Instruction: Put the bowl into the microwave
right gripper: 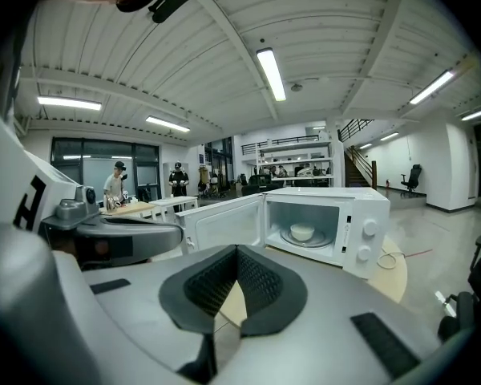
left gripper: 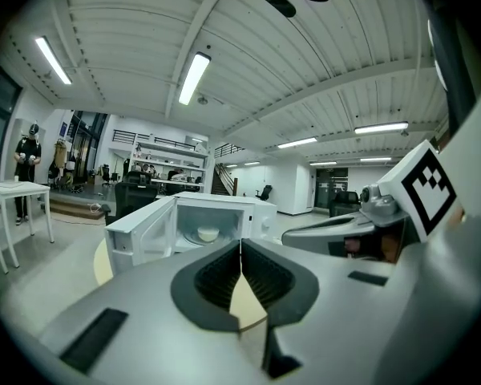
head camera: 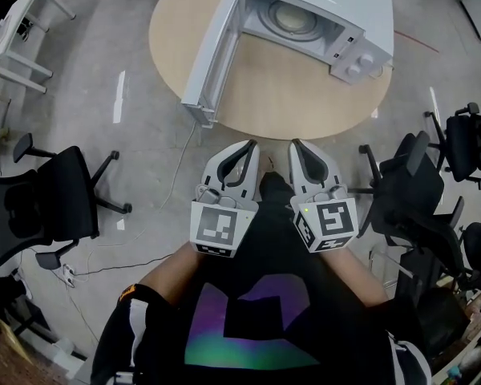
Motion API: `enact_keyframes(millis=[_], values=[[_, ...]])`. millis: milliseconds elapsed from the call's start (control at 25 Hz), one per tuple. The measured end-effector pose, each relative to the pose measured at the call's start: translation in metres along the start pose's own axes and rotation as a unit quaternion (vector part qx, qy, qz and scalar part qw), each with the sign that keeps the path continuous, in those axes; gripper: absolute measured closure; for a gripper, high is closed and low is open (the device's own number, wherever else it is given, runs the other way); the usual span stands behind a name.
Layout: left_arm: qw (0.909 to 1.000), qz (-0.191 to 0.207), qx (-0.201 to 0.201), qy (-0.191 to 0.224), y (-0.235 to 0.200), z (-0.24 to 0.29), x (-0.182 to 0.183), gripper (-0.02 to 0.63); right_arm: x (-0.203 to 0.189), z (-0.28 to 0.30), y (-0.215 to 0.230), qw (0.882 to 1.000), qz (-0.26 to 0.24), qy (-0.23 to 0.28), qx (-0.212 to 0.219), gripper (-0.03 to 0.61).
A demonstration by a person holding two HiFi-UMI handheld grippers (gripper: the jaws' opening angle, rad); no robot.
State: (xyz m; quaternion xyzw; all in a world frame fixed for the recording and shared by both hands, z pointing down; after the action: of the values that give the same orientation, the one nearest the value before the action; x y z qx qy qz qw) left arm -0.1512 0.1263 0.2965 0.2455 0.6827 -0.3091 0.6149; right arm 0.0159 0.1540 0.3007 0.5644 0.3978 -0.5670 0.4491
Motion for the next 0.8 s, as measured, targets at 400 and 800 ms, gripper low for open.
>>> enact_keyframes(millis=[400, 800], values=[[0.9996, -0.021, 0.006, 0.015, 0.002, -0.018, 0.003, 0.561, 0.008, -0.009, -0.016, 1.0, -0.013, -0.008, 0.008, 0.561], [0.9994, -0.027, 0.016, 0.014, 0.028, -0.016, -0.006, 0.562, -0.001, -0.034, 0.004, 1.0, 0.001, -0.014, 0.011, 0.561]])
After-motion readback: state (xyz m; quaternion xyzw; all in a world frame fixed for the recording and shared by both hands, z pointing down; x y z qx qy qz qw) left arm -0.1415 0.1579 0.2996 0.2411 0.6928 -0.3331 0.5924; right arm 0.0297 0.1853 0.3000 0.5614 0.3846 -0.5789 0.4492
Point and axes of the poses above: the fingertips, and each gripper's own axes: z forward along the fingers, y to its right, x out of its top, the point moved 10 cm from there along -z, backward along the fingers, and after that the axes turned 15 degrees about y, right-handed, at the moved point
